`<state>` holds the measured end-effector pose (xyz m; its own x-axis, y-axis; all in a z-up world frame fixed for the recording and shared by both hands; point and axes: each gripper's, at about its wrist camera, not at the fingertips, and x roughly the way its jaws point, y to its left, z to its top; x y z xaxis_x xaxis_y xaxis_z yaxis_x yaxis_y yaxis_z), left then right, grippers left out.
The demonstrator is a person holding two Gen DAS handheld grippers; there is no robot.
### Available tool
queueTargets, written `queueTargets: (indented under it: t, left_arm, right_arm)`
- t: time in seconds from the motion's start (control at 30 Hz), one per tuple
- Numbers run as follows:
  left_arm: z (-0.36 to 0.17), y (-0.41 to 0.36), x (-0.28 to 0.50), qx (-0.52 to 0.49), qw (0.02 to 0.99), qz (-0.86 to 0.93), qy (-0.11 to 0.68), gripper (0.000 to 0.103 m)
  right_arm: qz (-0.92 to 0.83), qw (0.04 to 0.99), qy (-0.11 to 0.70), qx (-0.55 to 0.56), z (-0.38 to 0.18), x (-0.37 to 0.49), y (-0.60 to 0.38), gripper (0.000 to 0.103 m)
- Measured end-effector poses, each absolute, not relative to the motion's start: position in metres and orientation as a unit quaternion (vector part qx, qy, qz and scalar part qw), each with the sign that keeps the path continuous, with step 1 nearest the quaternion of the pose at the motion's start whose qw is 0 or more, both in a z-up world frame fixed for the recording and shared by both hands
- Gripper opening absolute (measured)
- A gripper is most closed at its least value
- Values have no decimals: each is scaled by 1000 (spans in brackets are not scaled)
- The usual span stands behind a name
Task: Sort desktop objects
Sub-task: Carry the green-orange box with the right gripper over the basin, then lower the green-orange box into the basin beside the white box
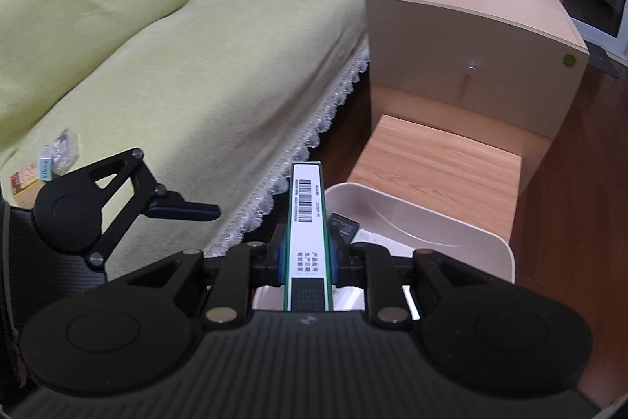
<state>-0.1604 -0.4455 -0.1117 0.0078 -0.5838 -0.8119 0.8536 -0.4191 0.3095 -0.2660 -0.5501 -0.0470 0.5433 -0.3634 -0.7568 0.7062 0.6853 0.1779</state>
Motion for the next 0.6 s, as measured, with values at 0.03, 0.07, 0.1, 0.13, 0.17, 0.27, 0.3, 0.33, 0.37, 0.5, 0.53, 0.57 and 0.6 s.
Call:
queueTargets:
  t: [0.03,0.07,0.1,0.13,0.17,0.27,0.3,0.33,0.37,0.5,0.53,0.57,0.6]
  left_arm:
    - [-114,-448,-160,485,518,-691,139,103]
    - [-117,-450,-159,487,516,-691,140,103]
    - [-119,-452,-159,489,513,-691,140,103]
    - [-122,-455,-158,491,511,-692,140,103]
    - [-124,-457,-158,491,510,-692,141,103]
    - [-130,-460,-156,492,505,-694,146,103]
    - [-132,-462,-155,492,503,-695,147,103]
    - [-135,-465,-154,493,501,-696,148,103]
    - [-137,-468,-154,493,498,-698,149,103]
    - [-148,-481,-153,499,484,-704,147,103]
    - [-152,-485,-153,502,481,-704,144,103]
    - [-155,-489,-154,505,478,-705,142,103]
    - [-159,-492,-154,507,476,-705,139,103]
  right_arm:
    - [-320,843,359,242,-50,-267,-553,17]
    - [-323,840,359,245,-54,-269,-557,17]
    - [-327,838,360,248,-58,-271,-560,17]
    - [-331,835,361,250,-63,-272,-563,17]
    - [-335,832,363,253,-68,-273,-566,17]
    - [-345,822,368,264,-85,-277,-576,17]
    - [-349,818,369,268,-91,-278,-579,17]
    - [-353,815,370,272,-97,-279,-582,17]
    - [-356,812,371,277,-104,-279,-586,17]
    - [-368,798,374,294,-130,-282,-598,17]
    - [-372,795,375,298,-136,-281,-601,17]
    - [-376,792,375,301,-143,-282,-605,17]
    - [-378,789,375,306,-149,-282,-608,17]
